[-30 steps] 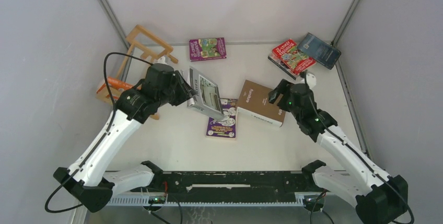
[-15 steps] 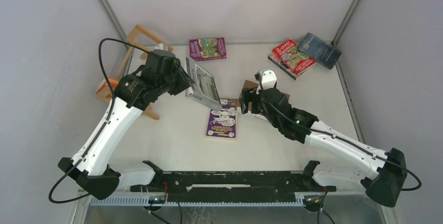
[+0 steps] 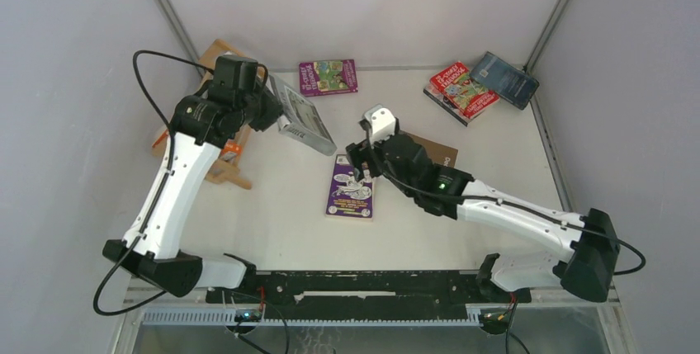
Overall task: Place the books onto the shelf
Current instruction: Place the book on the shelf.
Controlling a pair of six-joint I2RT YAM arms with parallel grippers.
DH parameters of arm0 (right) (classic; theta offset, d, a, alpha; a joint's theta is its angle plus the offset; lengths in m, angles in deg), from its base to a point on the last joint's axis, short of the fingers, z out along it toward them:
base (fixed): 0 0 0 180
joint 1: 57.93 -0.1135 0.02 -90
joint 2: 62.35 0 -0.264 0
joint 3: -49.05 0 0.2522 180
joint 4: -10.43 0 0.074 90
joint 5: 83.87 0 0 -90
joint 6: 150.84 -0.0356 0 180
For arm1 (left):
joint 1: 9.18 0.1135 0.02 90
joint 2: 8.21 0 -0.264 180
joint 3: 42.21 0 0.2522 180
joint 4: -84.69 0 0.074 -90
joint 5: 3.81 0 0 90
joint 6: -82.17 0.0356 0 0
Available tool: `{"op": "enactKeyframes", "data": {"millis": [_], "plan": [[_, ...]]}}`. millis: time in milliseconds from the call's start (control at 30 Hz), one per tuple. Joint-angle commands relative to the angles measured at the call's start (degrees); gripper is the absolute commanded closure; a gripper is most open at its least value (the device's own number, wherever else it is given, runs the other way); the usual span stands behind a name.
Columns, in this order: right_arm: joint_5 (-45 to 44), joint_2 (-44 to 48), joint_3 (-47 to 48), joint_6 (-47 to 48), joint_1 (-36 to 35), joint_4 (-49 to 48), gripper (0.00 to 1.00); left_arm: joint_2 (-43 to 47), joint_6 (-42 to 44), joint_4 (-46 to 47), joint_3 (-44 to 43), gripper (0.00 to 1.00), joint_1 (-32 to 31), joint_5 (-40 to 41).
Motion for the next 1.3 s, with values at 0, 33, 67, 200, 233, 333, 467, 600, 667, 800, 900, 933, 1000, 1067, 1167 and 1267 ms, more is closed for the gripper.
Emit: {"op": "enactKeyframes", "data": {"millis": [0,33,67,200,233,333,467,600,667,800,900,933,1000,1067,1167,1267], "plan": [[2.5,-4.1,6.2,7.0,-1.5,-5.5,0.13,-1.2,-1.3,-1.3,-5.1,0.7,1.6,-1.5],[3.0,-4.9,7.0,7.2,-1.6,-5.8,0.13,-1.3,-1.8,-1.3,-5.3,0.7,2.3,-1.6],[3.5,-5.7,7.7,7.3,-1.7,-6.1,0.13,-1.3,-2.3,-1.1,-5.6,0.7,3.4,-2.0],[3.8,-7.5,9.5,7.7,-1.8,-6.7,0.14,-2.5,-4.4,-0.5,-7.7,0.73,8.4,-3.6],[3.5,-7.6,9.6,7.8,-1.9,-6.6,0.13,-3.1,-4.7,-0.5,-8.7,0.73,9.3,-3.8],[2.7,-7.8,9.3,7.7,-1.8,-5.7,0.13,-5.5,-5.9,-0.5,-12.0,0.72,13.1,-4.0],[3.0,-7.5,7.2,7.0,-1.1,-6.4,0.13,-10.1,-6.9,-1.3,-17.8,0.72,17.3,-4.5],[4.1,-6.1,4.1,6.1,-0.3,-6.9,0.13,-16.0,-8.2,-2.3,-24.8,0.72,20.1,-4.3],[4.4,-5.2,2.3,5.8,0.1,-6.9,0.13,-18.6,-9.2,-2.6,-27.5,0.72,21.2,-4.2],[5.9,-2.4,-2.0,4.1,1.9,-9.7,0.13,-24.5,-11.3,-4.8,-33.5,0.73,22.2,-3.4],[8.1,-0.4,-4.7,2.7,3.8,-10.2,0.13,-26.5,-14.1,-5.2,-35.6,0.72,24.3,-1.8],[8.9,0.3,-5.2,2.6,4.3,-10.0,0.13,-26.9,-15.0,-5.2,-35.8,0.71,24.5,-1.1],[9.9,1.9,-6.9,2.4,5.1,-10.1,0.13,-27.8,-16.9,-5.3,-36.6,0.71,24.6,-0.1],[10.5,3.9,-9.0,1.7,5.8,-10.7,0.13,-28.6,-19.0,-5.7,-37.1,0.7,24.5,0.9],[12.5,5.8,-10.8,0.6,7.7,-11.2,0.13,-29.0,-21.1,-5.5,-37.2,0.68,23.9,3.6],[13.1,6.1,-10.8,1.4,8.7,-10.9,0.13,-30.2,-22.7,-5.6,-38.0,0.67,23.7,4.9]]}}
